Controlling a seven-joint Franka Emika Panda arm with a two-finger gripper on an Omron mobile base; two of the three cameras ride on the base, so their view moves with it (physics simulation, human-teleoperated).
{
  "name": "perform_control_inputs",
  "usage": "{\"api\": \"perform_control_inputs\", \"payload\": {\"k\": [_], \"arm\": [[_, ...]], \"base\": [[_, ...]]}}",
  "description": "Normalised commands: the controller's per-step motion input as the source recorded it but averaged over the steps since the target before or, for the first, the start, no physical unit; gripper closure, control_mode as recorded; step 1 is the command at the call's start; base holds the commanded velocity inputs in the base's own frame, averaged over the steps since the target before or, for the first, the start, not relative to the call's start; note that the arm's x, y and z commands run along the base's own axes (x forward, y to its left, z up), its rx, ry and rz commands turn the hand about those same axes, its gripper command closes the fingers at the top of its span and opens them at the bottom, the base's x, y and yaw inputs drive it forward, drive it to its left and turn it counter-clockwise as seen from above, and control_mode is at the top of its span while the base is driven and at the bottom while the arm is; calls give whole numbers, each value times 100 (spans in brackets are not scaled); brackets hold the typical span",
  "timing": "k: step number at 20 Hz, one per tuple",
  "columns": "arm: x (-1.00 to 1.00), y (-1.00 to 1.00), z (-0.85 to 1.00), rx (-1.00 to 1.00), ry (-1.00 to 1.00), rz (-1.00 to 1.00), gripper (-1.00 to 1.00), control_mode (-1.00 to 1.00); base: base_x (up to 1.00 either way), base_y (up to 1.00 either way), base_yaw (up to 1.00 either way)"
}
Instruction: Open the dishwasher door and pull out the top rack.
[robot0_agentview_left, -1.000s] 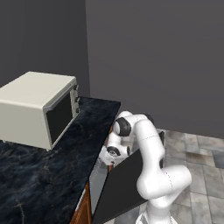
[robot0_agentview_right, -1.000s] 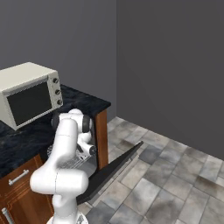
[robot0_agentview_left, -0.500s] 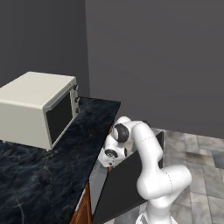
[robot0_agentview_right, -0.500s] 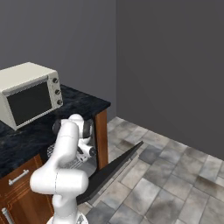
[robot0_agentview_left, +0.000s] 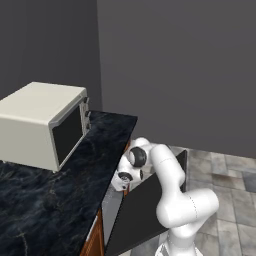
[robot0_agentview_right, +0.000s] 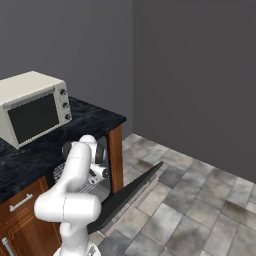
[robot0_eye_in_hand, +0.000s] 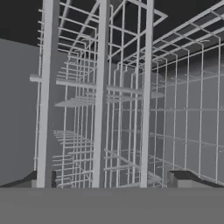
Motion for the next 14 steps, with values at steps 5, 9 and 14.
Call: {"api": "perform_control_inputs", "payload": {"k": [5, 9, 14], "arm": [[24, 15, -18, 0, 2, 0, -100, -100], [6, 10, -24, -1, 5, 0, -100, -100], [0, 2, -25, -13, 8, 0, -100, -100]], "base": [[0, 0, 0], [0, 0, 0], [0, 0, 0]]}}
